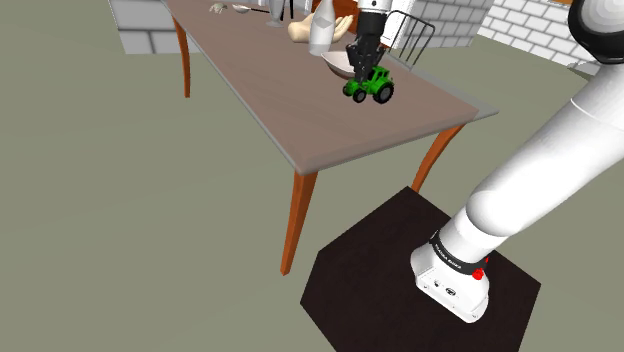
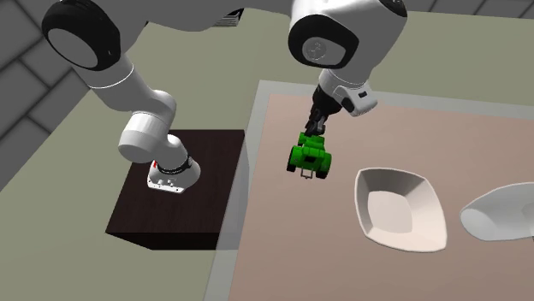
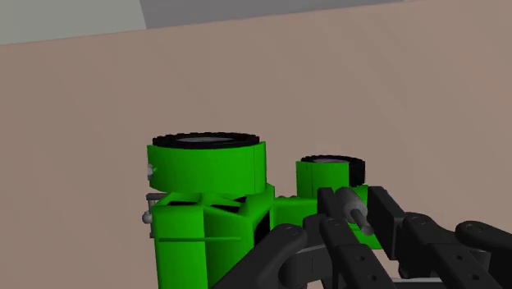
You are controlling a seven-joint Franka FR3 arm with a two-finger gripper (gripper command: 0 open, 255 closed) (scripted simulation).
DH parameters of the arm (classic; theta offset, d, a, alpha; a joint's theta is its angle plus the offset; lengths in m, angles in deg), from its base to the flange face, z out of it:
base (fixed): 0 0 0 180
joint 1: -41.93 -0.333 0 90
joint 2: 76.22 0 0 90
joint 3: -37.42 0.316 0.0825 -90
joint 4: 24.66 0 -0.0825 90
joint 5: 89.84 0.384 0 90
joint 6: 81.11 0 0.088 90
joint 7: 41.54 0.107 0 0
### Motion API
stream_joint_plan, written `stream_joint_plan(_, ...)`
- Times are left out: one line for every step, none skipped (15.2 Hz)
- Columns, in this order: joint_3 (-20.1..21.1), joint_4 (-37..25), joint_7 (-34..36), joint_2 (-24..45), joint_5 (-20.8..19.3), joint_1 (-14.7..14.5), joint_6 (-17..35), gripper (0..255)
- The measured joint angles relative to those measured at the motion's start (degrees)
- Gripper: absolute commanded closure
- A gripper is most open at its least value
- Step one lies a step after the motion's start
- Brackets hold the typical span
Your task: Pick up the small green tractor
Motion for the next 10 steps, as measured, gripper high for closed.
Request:
stream_joint_plan(0.02, -0.87, 0.07, 0.14, 0.01, -0.02, -0.72, 255)
stream_joint_plan(0.01, -1.66, 0.07, 0.13, 0.0, -0.01, -1.52, 255)
stream_joint_plan(0.01, -2.33, 0.12, -0.02, 0.0, -0.01, -2.34, 255)
stream_joint_plan(0.05, -3.19, 0.21, 0.06, 0.02, -0.05, -3.12, 255)
stream_joint_plan(0.02, -4.56, 0.17, 0.56, 0.03, -0.02, -3.98, 255)
stream_joint_plan(-0.01, -5.34, 0.14, 0.62, 0.02, 0.01, -4.72, 255)
stream_joint_plan(0.0, -6.01, 0.19, 0.6, 0.02, -0.01, -5.42, 255)
stream_joint_plan(-0.06, -6.93, 0.1, 0.74, 0.01, 0.05, -6.19, 255)
stream_joint_plan(0.02, -7.94, 0.31, 0.98, 0.06, -0.03, -6.94, 255)
stream_joint_plan(0.01, -8.24, 0.29, 0.81, 0.05, -0.02, -7.42, 255)
